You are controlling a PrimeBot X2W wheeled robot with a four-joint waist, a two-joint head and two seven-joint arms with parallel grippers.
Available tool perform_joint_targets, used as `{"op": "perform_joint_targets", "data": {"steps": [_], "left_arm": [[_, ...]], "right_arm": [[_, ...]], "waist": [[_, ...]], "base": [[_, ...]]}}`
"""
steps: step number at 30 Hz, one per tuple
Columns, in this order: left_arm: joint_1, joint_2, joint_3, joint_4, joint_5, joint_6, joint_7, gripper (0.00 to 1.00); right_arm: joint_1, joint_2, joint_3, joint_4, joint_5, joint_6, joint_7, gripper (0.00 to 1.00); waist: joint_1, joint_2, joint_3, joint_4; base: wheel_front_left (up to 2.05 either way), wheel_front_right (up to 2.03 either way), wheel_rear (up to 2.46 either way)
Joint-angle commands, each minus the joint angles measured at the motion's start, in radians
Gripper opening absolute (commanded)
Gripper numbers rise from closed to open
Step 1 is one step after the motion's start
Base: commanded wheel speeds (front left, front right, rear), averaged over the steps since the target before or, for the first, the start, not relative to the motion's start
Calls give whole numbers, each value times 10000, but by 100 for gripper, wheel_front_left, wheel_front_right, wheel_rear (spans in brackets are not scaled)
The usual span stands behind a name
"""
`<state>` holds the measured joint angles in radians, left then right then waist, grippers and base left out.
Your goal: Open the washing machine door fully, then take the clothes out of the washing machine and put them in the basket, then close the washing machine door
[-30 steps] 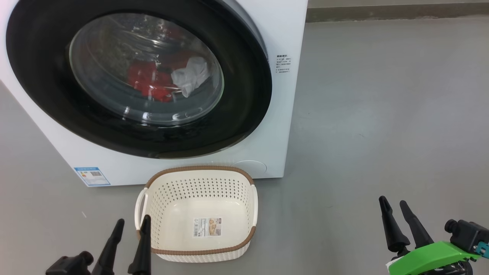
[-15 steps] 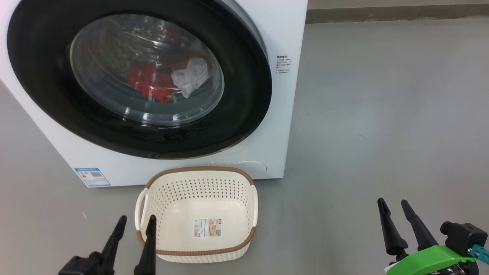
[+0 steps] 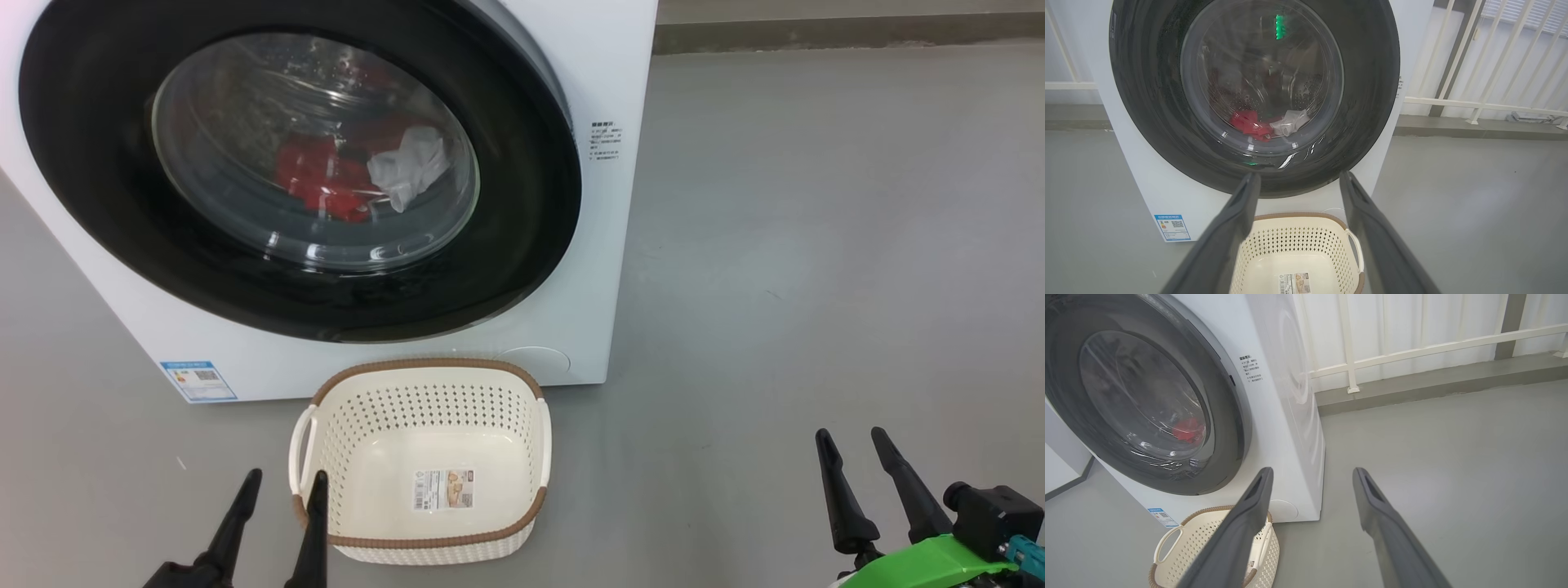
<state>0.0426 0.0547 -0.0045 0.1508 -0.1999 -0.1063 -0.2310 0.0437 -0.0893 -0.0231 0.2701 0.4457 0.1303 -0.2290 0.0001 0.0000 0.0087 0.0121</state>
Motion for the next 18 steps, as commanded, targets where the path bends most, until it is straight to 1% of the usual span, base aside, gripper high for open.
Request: {"op": "perform_joint_targets", "data": {"steps": [1,6,18], "left_arm": [[-138,99,357,-175,288,-33,-153,100],[-121,55,497,17,539,-104,-299,100],[-203,3,608,299,267,-214,-308,100]], "right_arm": [[10,-146,136,-302,-308,4,-174,100],[86,-147,3,-319,-681,4,-318,100],[230,-97,-309,-322,-635,4,-327,100]], "waist": [[-1,0,0,-7],[-1,0,-23,-47],[-1,0,-13,-122]], "base": [[0,0,0],[0,0,0],[0,0,0]]}}
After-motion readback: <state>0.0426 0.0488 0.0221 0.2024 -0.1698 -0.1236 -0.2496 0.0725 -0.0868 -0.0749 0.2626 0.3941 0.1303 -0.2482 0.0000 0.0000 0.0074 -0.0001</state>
